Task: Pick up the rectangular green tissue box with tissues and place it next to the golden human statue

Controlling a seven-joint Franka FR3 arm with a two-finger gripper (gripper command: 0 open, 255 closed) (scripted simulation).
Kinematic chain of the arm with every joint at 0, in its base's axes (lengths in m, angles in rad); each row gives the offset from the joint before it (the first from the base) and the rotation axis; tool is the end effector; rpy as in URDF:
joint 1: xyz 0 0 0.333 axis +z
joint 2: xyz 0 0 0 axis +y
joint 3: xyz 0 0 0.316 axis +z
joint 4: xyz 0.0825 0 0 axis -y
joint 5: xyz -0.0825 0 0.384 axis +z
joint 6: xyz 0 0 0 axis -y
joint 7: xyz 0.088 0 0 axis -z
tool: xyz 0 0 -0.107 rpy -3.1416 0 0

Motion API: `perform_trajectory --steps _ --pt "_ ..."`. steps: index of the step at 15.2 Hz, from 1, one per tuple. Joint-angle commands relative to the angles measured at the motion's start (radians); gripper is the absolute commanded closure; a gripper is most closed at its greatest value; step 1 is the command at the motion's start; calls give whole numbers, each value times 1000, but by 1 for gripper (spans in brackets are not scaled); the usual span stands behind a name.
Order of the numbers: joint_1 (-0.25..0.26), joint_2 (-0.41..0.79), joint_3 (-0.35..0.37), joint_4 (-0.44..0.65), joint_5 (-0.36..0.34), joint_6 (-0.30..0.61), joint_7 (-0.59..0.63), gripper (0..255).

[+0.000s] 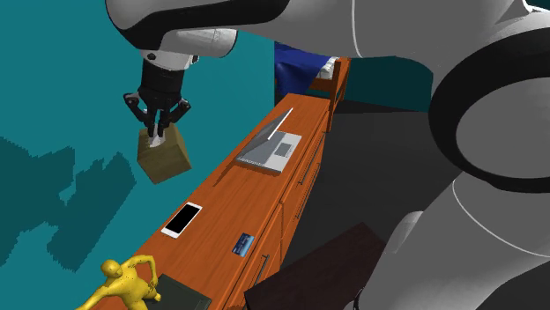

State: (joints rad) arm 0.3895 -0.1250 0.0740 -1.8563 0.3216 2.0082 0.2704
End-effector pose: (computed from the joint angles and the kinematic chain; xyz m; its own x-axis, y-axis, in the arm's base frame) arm 0.4819 0.2643 0.6007 0.9845 0.0656 0.1626 0.1211 -0.9252 -0.3598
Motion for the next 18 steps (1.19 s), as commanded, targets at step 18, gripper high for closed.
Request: perform_trajectory --steps 18 --pt "10 25 8 -224 46 240 -79 255"
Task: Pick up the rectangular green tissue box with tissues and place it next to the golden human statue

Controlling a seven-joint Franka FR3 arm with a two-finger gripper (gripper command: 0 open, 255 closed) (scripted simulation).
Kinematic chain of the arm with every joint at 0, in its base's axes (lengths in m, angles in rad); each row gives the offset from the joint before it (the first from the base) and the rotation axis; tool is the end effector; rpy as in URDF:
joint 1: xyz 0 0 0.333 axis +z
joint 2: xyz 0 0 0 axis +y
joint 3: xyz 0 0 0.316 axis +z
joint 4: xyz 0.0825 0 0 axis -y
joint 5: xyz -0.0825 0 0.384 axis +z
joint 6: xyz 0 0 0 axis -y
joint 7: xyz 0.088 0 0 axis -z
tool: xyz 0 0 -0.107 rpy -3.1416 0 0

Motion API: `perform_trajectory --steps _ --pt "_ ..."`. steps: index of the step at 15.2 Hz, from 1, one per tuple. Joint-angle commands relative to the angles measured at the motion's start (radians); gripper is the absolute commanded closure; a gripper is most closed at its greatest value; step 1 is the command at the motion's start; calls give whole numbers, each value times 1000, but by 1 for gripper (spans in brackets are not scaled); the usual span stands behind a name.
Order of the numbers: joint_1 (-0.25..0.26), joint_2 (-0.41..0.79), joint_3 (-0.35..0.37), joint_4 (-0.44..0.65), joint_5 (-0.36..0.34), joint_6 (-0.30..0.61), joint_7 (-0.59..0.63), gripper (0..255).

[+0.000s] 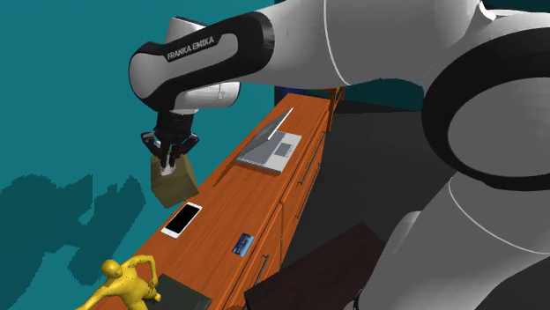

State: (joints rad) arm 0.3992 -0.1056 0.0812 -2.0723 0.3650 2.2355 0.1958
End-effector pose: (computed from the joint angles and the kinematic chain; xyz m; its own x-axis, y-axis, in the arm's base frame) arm 0.4813 0.2642 0.5057 0.9845 0.0657 0.1627 0.1212 -0.9251 -0.3598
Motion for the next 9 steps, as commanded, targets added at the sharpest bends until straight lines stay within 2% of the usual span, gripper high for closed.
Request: perform_trajectory --steps 1,9 --pt "1 8 1 -17 6 26 -9 255" --pt "7 43 4 -86 35 125 -50 255"
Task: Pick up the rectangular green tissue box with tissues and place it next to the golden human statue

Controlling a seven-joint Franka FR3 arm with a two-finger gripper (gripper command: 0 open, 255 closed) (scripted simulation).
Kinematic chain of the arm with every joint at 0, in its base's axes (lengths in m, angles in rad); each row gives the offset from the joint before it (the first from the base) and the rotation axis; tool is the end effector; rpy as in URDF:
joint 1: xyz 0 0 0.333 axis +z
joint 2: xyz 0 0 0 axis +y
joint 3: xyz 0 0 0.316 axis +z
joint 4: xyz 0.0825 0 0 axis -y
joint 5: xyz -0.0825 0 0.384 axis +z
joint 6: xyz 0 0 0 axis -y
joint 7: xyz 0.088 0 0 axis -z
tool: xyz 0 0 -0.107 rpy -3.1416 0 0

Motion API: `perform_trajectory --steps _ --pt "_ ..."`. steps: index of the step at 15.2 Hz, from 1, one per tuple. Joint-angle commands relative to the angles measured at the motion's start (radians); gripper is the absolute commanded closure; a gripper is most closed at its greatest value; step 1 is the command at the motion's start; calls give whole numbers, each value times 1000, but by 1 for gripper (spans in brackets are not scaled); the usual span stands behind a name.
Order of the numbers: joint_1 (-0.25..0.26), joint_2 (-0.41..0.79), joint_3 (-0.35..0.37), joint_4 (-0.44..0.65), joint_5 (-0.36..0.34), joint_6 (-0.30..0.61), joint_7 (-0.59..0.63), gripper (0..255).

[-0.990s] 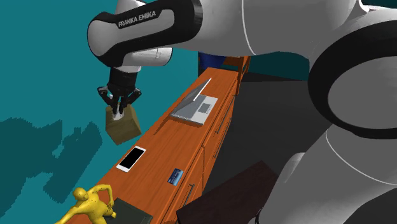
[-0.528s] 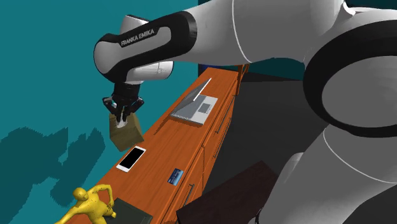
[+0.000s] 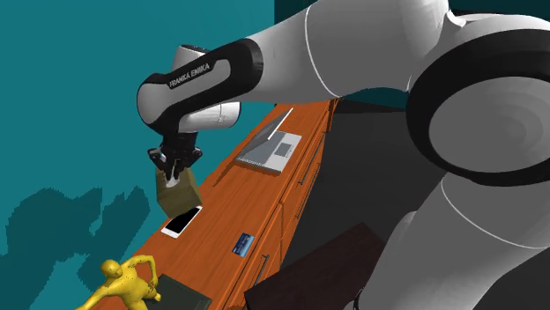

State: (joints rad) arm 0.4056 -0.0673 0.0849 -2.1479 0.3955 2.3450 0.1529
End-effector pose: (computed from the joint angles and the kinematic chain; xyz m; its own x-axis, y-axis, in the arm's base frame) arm 0.4821 0.2647 0.4590 0.9845 0.0655 0.1626 0.1210 -0.9251 -0.3599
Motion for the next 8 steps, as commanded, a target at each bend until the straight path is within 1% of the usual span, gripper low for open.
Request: perform_trajectory --steps 1,8 --pt "2 10 1 -18 9 27 -12 255" --pt "7 53 5 -65 42 113 -54 255"
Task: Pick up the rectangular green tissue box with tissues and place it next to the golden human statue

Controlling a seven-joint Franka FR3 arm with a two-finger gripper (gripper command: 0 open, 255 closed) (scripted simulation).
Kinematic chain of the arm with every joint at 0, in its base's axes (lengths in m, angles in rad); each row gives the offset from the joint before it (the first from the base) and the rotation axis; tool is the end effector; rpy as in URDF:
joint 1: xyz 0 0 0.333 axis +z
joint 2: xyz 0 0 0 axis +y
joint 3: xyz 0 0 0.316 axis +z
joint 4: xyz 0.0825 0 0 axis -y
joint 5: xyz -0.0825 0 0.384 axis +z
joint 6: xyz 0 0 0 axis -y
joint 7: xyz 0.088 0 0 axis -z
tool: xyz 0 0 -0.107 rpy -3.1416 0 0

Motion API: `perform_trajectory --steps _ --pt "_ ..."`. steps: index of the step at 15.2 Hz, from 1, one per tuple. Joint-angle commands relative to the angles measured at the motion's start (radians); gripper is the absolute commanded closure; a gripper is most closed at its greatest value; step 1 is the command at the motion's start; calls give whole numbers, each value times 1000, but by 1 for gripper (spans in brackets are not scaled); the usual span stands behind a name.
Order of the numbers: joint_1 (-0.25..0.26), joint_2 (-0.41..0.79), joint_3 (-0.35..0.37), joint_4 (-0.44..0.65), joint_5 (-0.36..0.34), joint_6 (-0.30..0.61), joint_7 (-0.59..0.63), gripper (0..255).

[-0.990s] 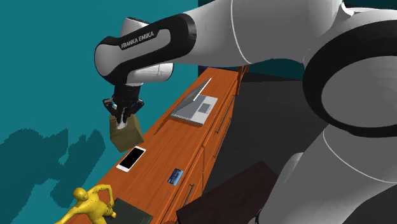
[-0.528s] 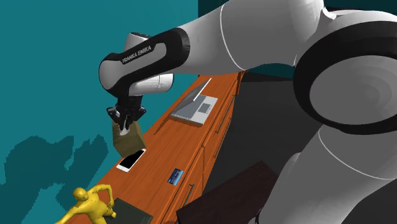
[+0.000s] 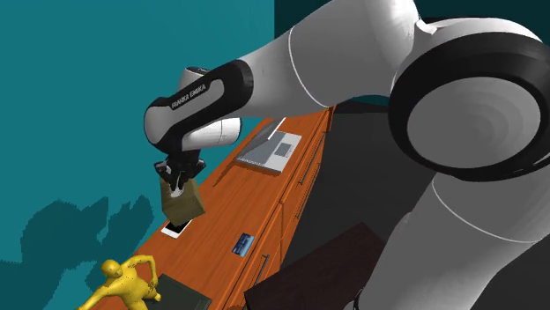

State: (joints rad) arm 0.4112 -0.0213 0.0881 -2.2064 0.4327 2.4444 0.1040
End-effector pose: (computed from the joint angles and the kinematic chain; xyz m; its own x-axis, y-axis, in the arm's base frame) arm 0.4822 0.2638 0.4160 0.9845 0.0657 0.1627 0.1212 -0.9251 -0.3598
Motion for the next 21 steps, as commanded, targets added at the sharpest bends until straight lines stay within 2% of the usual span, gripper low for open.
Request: perform_trajectory --steps 1,21 --pt "2 14 2 -12 10 26 -11 255" --pt "6 193 32 -77 159 256 -177 255"
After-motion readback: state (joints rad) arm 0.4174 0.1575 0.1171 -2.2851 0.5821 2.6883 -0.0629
